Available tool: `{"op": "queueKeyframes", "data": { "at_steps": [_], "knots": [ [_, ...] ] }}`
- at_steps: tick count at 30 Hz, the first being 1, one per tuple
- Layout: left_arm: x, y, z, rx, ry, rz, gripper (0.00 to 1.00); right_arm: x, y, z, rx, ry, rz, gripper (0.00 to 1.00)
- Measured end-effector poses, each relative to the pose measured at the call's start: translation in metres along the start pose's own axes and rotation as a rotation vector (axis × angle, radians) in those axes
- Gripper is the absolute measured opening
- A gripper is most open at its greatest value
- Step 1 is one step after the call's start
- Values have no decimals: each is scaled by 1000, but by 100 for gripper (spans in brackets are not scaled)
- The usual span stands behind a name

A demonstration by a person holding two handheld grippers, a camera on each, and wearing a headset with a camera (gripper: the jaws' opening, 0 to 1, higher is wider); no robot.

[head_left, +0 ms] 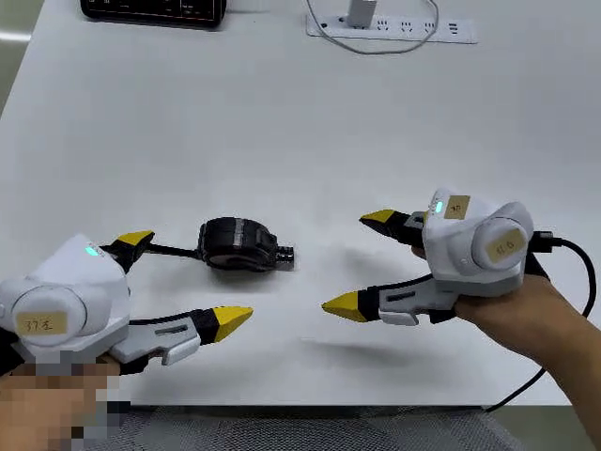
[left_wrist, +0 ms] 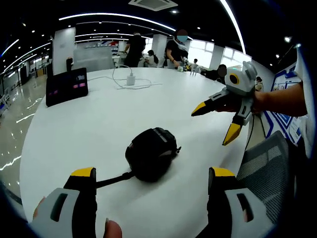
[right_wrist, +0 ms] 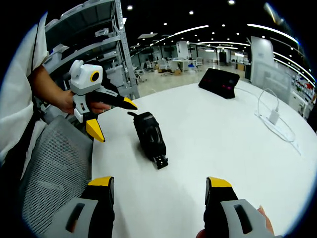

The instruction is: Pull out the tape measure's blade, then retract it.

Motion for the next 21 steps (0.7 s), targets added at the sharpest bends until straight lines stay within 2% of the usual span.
{"op": "queueKeyframes", "data": {
  "at_steps": [3,11,13,16,21],
  "knots": [
    [5,0,5,-14,9,-2,93,5,-3,1,-5,-24,-6,76],
    [16,1,11,-33,14,-5,95,14,-9,6,-18,-38,-2,79],
    [19,1,12,-26,-4,-8,96,17,-10,5,-22,-46,-4,79],
    [23,2,12,-45,-4,-6,96,23,-11,5,-26,-59,-10,80],
    [29,2,13,-38,-17,-14,99,31,-15,5,-32,-82,-19,81]
  ]
}}
Point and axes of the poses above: the centre of the closed fingertips' face, and the gripper's own axes: x roughly backward along the fingers, z roughly to its left, y roughly out of its top, the point moved 9 cm from there along x, roughly backward along the fingers, and after that the axes turned 9 degrees about x, right-handed, at the moved point
